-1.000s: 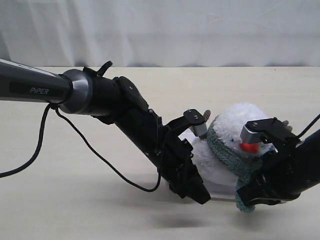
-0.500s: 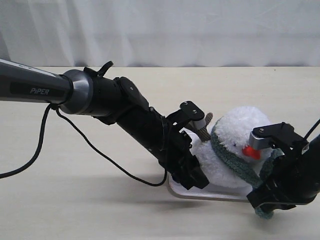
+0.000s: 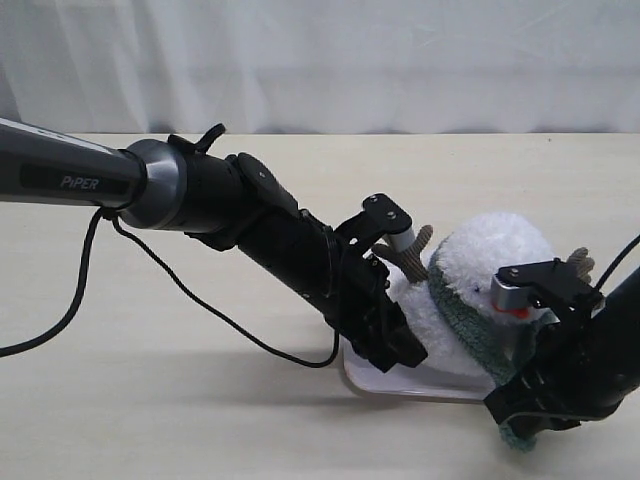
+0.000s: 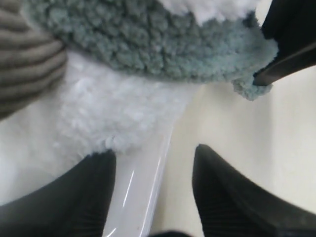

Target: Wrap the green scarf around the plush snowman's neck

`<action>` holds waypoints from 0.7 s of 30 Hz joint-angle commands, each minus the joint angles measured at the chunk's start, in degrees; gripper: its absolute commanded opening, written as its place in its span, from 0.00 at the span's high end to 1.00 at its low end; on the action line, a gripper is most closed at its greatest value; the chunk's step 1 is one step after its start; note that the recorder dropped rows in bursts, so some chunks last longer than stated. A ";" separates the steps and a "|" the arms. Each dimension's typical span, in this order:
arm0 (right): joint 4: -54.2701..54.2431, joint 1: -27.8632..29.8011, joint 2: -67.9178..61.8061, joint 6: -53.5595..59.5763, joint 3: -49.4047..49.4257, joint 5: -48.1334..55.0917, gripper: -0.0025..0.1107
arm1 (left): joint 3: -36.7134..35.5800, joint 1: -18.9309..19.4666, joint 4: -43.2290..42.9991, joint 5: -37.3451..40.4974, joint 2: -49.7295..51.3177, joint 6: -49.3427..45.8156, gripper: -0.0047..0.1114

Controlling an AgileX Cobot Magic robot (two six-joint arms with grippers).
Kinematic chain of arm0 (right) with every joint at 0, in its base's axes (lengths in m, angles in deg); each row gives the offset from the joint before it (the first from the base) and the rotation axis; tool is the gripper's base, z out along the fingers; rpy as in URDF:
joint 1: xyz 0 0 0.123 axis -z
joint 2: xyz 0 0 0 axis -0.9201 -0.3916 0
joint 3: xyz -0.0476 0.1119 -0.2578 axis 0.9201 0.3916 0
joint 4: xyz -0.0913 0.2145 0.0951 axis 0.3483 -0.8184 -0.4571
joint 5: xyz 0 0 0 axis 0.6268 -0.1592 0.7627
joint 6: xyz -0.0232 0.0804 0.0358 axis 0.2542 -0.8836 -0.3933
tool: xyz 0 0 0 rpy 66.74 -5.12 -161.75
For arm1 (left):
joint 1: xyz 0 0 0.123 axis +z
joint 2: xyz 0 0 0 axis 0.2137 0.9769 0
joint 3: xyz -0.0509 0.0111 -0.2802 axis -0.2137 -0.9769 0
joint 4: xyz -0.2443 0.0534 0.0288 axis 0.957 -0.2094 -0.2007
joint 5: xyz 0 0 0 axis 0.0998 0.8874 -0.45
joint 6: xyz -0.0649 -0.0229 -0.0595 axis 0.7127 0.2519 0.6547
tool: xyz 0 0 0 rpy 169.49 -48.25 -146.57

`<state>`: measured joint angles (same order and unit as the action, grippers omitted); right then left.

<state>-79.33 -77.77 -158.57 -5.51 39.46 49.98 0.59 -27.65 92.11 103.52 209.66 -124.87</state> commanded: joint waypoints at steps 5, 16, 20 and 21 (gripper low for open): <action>1.72 0.06 -0.40 0.43 -1.59 0.93 0.92 | 0.03 -0.05 0.42 -0.52 0.01 -0.31 0.56; 1.07 0.06 1.88 -0.13 -3.34 5.55 0.39 | 0.03 -0.05 0.17 0.87 0.01 -0.31 0.56; 1.07 0.06 4.14 -0.13 -3.34 6.94 0.39 | 0.03 -0.05 -0.24 0.85 0.01 -0.31 0.56; 1.36 0.06 4.78 -0.13 -3.34 7.18 0.39 | 0.03 -0.05 -0.32 0.85 0.01 -0.31 0.56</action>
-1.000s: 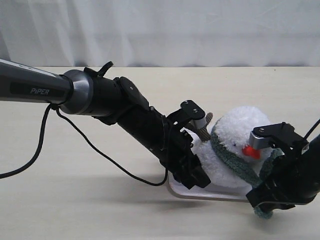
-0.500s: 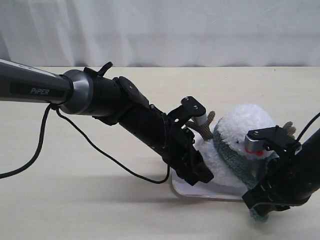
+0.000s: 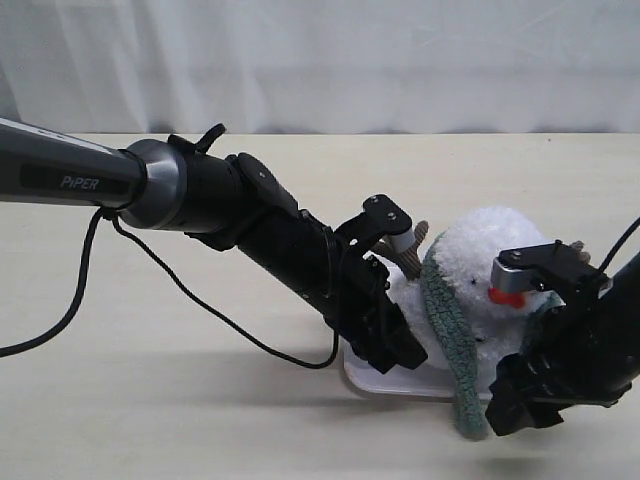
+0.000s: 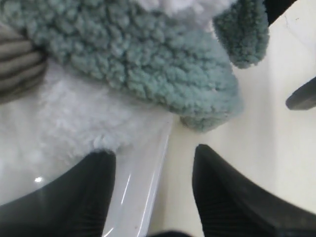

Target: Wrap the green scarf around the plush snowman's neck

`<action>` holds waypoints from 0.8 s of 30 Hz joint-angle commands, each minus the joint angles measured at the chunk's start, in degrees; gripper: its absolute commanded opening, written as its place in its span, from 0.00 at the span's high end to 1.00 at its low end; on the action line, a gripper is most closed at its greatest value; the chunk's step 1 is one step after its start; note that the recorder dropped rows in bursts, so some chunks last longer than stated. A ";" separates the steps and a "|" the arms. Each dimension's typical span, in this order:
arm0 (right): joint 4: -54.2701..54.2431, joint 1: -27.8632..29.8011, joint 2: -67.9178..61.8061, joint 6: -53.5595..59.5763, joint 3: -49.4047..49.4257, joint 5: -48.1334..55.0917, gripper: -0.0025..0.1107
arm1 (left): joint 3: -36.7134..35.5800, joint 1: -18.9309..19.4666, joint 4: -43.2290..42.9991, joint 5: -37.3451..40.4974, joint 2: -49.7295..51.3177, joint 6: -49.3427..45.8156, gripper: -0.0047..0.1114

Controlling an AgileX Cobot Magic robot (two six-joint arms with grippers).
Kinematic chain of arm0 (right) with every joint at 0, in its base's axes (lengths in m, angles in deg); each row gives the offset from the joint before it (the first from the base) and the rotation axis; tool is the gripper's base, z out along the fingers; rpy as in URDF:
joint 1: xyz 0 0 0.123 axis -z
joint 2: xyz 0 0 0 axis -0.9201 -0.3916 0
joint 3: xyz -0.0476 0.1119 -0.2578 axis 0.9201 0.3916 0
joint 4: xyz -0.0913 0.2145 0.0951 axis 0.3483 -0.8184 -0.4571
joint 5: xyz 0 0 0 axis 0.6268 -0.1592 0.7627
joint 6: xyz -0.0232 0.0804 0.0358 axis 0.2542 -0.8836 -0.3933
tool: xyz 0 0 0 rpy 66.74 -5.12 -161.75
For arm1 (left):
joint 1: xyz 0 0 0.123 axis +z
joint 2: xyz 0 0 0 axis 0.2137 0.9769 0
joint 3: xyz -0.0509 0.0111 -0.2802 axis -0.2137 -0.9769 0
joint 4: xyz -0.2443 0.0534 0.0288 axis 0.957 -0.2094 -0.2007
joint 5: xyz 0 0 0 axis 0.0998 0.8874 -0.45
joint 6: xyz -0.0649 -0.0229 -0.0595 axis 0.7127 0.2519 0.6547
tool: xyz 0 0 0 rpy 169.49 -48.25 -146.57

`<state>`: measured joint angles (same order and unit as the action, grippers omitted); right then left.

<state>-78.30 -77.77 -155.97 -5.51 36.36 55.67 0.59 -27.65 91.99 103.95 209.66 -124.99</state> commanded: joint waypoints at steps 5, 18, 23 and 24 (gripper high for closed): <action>1.07 0.06 5.07 -1.49 -0.24 1.53 0.36 | 0.03 -0.05 -0.57 0.55 0.01 -0.19 0.56; 9.29 0.06 15.61 -11.72 -0.24 0.61 0.43 | 0.03 0.28 -6.75 0.17 -2.35 5.32 0.56; 9.29 0.06 21.97 -11.49 -0.24 -0.19 0.66 | 0.03 0.28 -10.62 0.27 -4.14 8.65 0.58; 9.44 0.06 23.40 -11.09 -0.24 -0.29 0.72 | 0.03 0.28 -11.58 0.17 -4.27 9.61 0.60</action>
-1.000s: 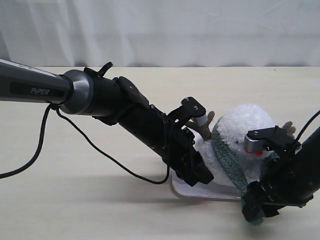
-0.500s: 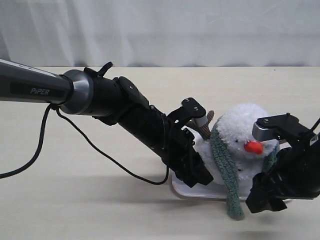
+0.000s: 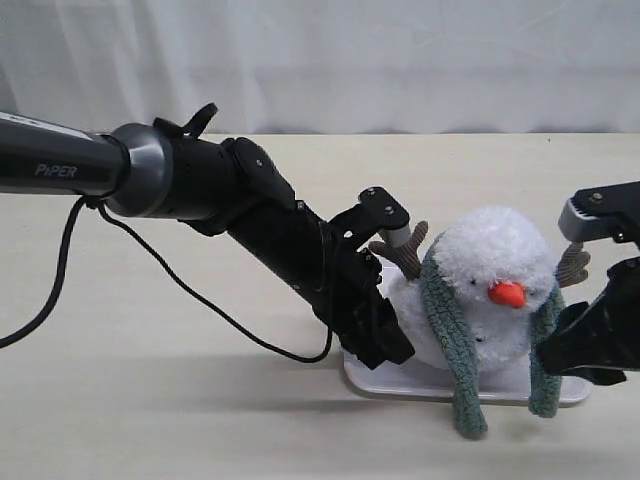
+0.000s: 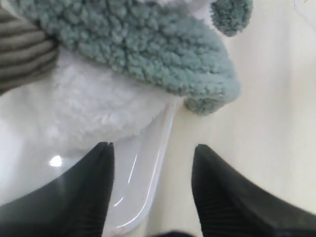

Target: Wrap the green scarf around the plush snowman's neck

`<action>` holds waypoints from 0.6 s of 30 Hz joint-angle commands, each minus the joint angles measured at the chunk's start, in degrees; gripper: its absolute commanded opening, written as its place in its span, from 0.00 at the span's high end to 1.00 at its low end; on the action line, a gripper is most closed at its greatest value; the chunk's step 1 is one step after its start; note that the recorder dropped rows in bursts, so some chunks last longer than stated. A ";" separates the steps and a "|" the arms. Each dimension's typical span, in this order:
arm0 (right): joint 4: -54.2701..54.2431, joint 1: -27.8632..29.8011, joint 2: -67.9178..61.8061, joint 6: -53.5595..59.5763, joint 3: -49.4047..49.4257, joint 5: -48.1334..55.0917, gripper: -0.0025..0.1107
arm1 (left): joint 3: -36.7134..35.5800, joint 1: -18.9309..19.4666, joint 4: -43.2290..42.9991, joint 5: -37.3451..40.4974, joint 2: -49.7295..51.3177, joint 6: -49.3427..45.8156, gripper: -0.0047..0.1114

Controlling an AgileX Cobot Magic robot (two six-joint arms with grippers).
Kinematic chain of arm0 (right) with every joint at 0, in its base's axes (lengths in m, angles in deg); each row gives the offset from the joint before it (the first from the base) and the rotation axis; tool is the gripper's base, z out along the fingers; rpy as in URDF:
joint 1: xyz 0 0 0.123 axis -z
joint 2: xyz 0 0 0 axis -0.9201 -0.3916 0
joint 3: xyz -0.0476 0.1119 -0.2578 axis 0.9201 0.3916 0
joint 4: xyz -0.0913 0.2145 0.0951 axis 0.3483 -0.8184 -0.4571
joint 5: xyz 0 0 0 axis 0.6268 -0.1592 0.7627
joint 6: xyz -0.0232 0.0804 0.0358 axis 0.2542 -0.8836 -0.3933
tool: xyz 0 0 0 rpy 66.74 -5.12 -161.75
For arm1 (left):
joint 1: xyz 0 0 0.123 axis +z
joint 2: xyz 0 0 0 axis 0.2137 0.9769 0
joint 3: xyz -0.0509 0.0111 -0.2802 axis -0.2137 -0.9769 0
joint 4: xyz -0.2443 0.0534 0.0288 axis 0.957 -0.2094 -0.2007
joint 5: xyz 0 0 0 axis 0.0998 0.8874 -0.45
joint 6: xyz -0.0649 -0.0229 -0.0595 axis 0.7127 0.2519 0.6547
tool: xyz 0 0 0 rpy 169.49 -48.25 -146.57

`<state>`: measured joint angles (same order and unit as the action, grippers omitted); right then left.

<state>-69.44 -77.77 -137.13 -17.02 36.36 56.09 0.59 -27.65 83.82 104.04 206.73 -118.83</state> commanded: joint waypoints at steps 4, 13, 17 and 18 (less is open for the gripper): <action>0.99 0.06 10.29 1.19 -0.24 -2.66 0.92 | 0.03 0.28 -6.77 0.03 -2.52 6.29 0.76; 4.68 0.18 12.92 -2.63 0.65 -8.85 0.94 | -0.55 0.28 -8.19 -2.42 -6.99 8.30 0.96; 4.68 0.18 15.61 -2.63 0.65 -9.86 0.94 | -4.36 0.28 -7.83 -12.91 -12.19 9.30 0.96; 4.68 0.18 16.63 -2.63 0.65 -10.31 0.94 | -5.60 0.28 -7.83 -15.90 -13.78 9.94 0.96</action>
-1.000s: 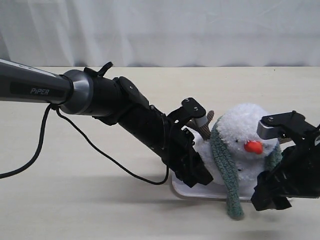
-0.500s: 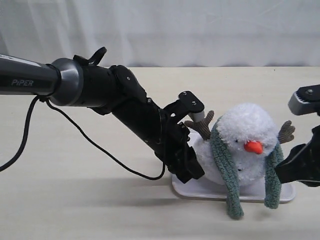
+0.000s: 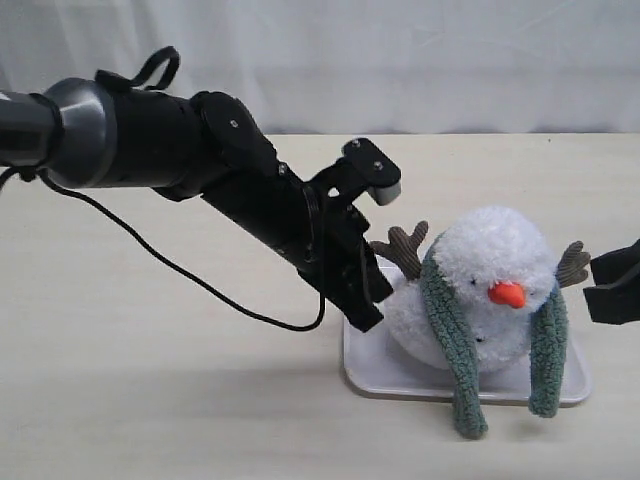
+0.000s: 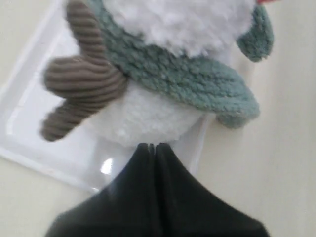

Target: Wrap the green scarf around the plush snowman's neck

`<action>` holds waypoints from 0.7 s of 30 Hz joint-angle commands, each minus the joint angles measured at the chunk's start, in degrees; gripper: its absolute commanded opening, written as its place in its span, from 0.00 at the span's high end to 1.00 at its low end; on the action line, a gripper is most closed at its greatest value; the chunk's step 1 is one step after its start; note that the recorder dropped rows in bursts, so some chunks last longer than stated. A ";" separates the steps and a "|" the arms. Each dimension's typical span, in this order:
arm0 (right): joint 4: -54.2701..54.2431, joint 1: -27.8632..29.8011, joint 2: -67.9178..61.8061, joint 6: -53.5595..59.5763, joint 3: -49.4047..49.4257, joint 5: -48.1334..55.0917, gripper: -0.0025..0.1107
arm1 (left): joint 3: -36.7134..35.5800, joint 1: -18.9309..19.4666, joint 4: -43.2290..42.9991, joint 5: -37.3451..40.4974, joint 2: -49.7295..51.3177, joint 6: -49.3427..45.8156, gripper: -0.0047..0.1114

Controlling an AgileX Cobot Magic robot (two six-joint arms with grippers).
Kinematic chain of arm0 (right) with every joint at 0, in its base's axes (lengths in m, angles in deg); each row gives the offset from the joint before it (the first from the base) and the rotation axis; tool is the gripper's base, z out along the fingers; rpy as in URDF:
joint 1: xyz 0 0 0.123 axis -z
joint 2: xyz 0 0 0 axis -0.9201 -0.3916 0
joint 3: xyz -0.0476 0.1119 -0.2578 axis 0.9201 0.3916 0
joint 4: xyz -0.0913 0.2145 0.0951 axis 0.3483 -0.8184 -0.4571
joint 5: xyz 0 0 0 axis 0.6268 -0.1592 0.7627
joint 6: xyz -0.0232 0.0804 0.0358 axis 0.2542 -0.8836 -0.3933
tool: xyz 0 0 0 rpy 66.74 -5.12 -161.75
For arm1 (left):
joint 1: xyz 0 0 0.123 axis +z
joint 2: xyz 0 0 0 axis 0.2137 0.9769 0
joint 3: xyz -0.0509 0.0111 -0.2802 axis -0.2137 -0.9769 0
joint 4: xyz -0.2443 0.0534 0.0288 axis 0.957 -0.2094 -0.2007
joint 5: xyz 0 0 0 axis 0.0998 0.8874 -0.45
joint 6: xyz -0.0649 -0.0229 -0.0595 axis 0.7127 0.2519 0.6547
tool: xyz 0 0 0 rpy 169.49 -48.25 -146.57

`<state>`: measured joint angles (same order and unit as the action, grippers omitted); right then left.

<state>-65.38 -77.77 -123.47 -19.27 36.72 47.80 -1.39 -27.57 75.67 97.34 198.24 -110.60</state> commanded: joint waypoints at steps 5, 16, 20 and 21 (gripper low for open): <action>-0.70 0.18 8.51 -0.38 0.29 -6.31 0.94 | -8.55 0.20 0.32 -20.56 -12.33 2.41 0.96; 1.03 0.18 16.49 -1.40 3.63 -10.04 0.94 | -17.76 0.20 0.82 -32.38 -27.11 2.41 0.96; 0.59 0.18 16.59 -1.40 4.03 -11.78 0.94 | -22.76 0.20 3.18 -38.28 -34.41 2.41 0.96; 0.01 0.18 16.72 -1.40 4.03 -11.89 0.94 | -23.79 0.20 3.17 -38.52 -35.93 2.41 0.96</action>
<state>-65.00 -77.77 -107.23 -20.35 40.58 37.95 -22.47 -27.57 77.30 62.08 166.90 -108.79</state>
